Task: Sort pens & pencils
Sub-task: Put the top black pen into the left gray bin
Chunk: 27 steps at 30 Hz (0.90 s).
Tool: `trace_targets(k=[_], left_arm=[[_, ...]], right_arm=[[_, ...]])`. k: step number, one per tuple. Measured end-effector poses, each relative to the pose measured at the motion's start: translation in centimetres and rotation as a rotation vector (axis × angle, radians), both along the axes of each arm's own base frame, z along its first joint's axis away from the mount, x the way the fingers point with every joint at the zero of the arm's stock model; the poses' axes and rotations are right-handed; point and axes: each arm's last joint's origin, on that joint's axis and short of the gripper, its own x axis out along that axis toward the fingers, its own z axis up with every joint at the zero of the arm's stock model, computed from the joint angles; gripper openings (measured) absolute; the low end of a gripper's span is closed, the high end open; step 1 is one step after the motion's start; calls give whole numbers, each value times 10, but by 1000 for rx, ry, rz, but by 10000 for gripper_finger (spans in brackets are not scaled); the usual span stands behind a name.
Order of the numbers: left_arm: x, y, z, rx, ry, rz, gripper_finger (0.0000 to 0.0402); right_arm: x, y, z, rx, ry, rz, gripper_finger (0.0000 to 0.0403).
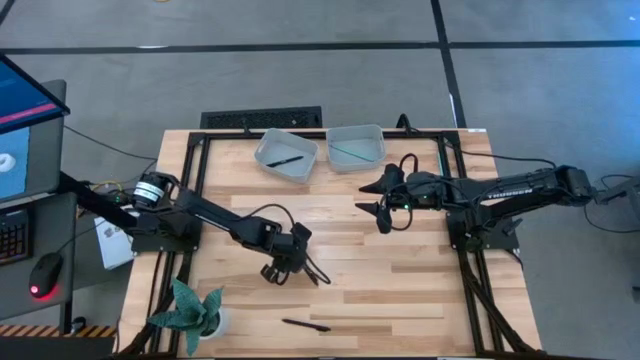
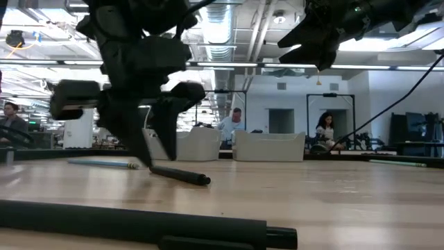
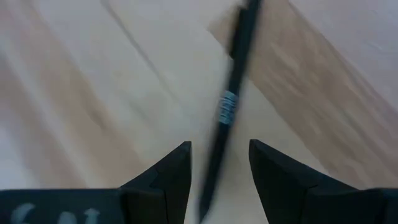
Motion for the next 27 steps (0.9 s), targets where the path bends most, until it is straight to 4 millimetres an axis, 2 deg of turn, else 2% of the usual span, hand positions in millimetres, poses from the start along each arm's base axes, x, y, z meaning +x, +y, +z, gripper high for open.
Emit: trace_targets(k=[7, 18, 27], left_arm=[[1, -3, -7, -9, 25, -4, 152], [-3, 12, -10, -125, 132, 136, 152], [-7, 13, -10, -123, 173, 163, 152]], right_arm=[[0, 0, 0, 0, -2, 0, 260], [0, 0, 1, 0, -6, 0, 260], [0, 0, 1, 0, -6, 0, 260]])
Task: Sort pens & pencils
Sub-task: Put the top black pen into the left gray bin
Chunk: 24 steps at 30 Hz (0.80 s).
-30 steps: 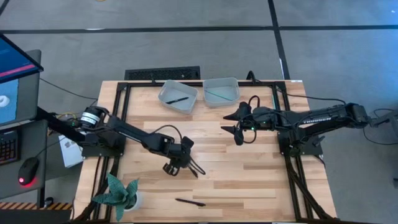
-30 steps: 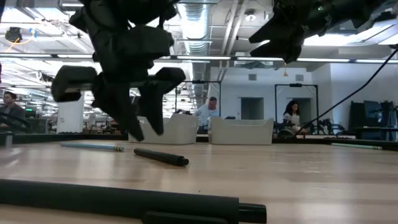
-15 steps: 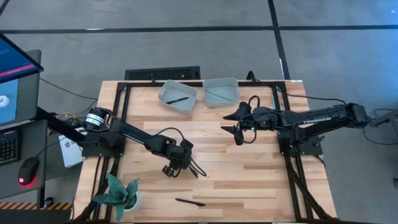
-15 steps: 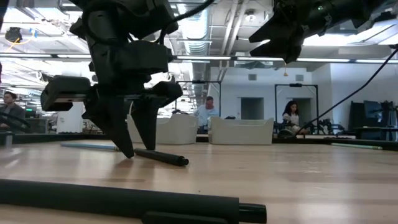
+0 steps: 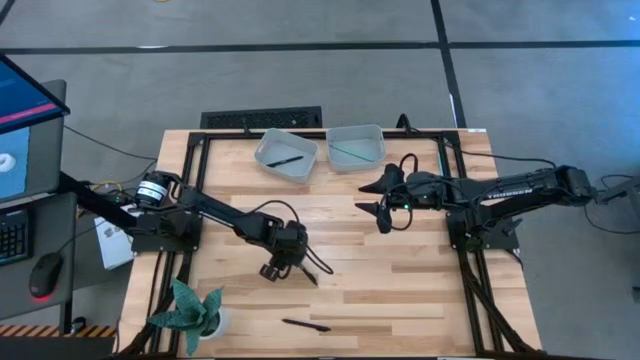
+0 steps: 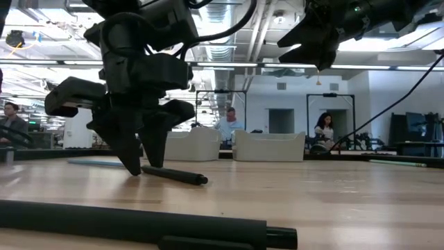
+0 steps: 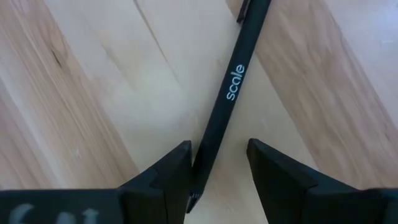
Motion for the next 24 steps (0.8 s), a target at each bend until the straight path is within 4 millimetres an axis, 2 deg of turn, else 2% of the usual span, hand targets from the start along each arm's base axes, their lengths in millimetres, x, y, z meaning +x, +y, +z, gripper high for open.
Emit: trace_targets(k=[5, 10, 24], left_arm=[[-4, 1, -1, -10, 46, 56, 152], [0, 0, 0, -33, 3, 119, 152], [3, 0, 0, -9, -26, 142, 152]], right_arm=[[0, 0, 0, 0, 0, 0, 260], [0, 0, 0, -1, 0, 0, 260], [0, 0, -1, -1, 8, 0, 260]])
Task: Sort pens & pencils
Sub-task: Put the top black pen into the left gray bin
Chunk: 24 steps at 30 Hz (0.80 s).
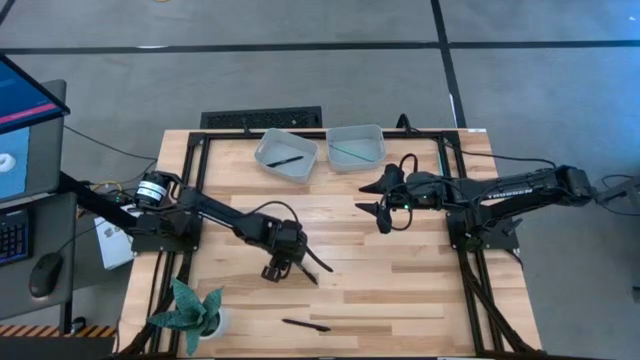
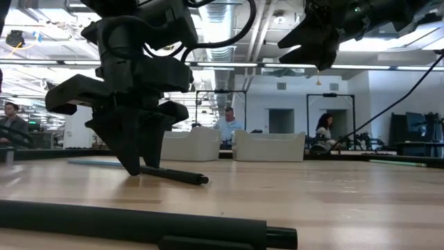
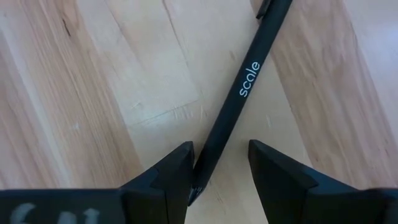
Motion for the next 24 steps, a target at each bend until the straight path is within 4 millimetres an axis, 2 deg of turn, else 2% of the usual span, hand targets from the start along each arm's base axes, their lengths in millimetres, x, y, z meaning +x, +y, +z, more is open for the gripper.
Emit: trace_targets(k=[13, 24], left_arm=[[0, -2, 0, 6, -4, -35, 147], [0, -2, 0, -4, -5, -29, 94]], right_arm=[[0, 0, 0, 0, 0, 0, 260], [0, 0, 0, 0, 0, 0, 260]])
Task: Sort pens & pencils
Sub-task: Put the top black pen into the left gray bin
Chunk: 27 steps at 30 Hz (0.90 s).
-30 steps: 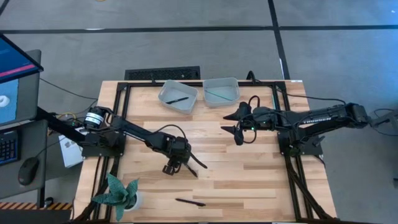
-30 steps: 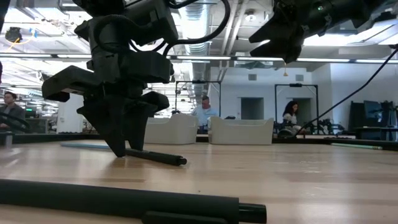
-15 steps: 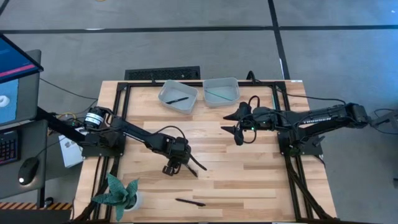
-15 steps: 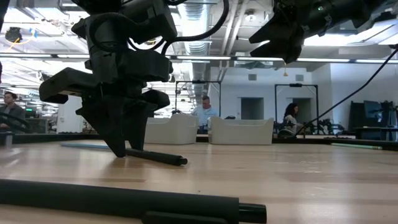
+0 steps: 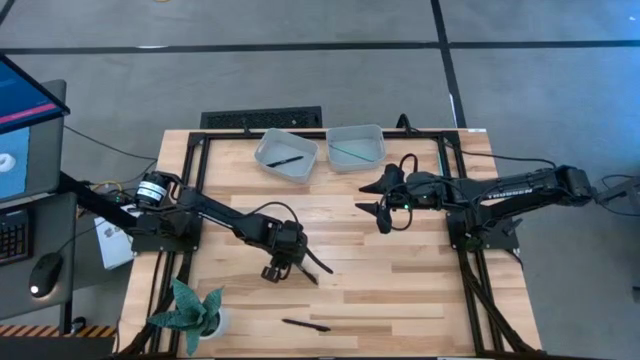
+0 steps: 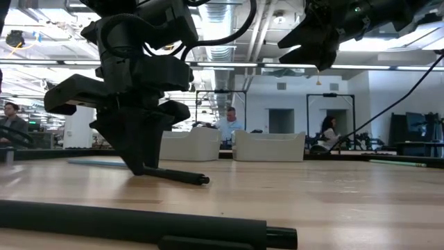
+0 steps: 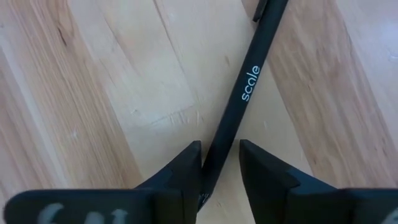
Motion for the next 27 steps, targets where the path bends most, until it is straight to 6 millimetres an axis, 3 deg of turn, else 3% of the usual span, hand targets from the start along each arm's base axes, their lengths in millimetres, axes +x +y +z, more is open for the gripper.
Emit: trace_targets(k=[17, 27], left_arm=[[1, 0, 0, 1, -5, 4, 28], [2, 0, 0, -7, -23, 15, 30]], right_arm=[[0, 0, 0, 0, 0, 0, 260], [0, 0, 0, 0, 0, 0, 260]])
